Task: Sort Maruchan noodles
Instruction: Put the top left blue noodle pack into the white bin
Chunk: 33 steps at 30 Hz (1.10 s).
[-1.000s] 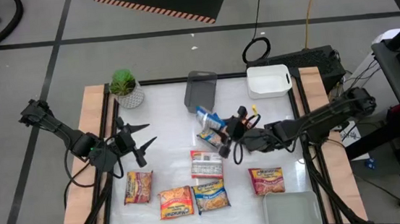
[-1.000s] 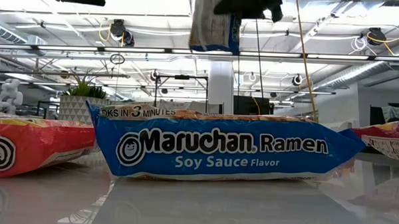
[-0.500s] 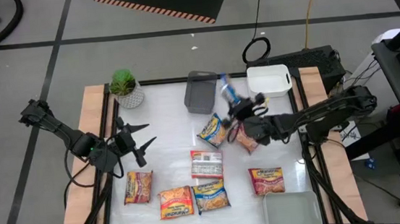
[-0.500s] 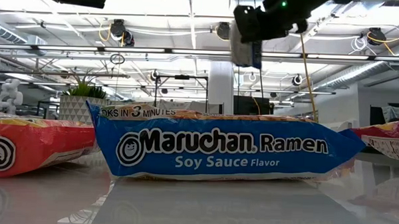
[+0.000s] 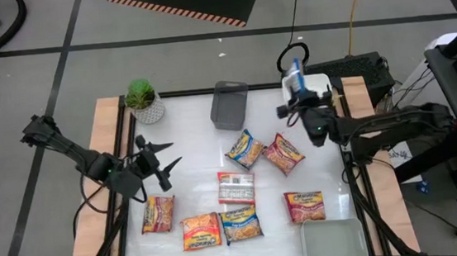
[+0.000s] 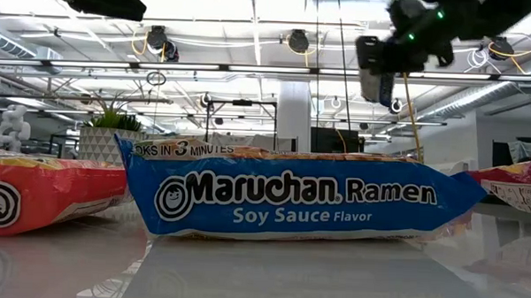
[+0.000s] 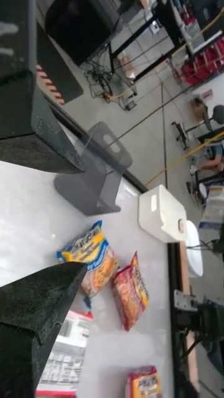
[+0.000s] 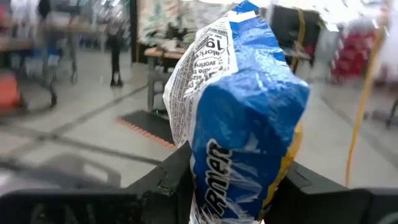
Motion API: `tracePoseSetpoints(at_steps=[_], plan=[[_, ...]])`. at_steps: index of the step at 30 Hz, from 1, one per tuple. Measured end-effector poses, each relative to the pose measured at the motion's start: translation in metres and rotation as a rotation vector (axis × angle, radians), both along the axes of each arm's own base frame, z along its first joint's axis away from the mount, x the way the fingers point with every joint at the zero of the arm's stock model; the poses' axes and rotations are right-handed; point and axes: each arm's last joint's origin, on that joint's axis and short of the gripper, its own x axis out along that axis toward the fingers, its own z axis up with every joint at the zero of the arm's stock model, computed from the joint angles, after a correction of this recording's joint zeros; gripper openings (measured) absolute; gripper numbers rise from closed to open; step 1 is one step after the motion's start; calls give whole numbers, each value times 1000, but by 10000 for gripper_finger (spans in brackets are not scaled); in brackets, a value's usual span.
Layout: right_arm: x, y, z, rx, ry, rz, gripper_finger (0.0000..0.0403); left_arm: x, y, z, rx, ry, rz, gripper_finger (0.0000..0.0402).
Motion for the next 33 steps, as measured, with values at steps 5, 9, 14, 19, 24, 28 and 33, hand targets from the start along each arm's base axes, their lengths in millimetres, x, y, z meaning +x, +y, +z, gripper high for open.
tracePoseSetpoints(at_steps=[5,9,14,19,24,28,33], plan=[[-22,-12,-21,8,-180,-5,125,7,-5,-8,31,52,-14,250],[-29,-16,-31,0,-184,-37,125,12,-8,-13,68,92,-22,250],[-27,-17,-34,8,-172,-37,125,17,-7,-17,99,124,-15,250],[-24,-18,-41,25,-181,-39,125,20,-3,-19,100,132,12,250],[-19,-19,-49,38,-168,-43,125,22,1,-19,95,130,33,250],[-17,-22,-54,45,-153,-54,125,22,1,-18,93,123,32,250],[-15,-28,-61,54,-126,-81,125,25,-1,-15,85,91,25,250]])
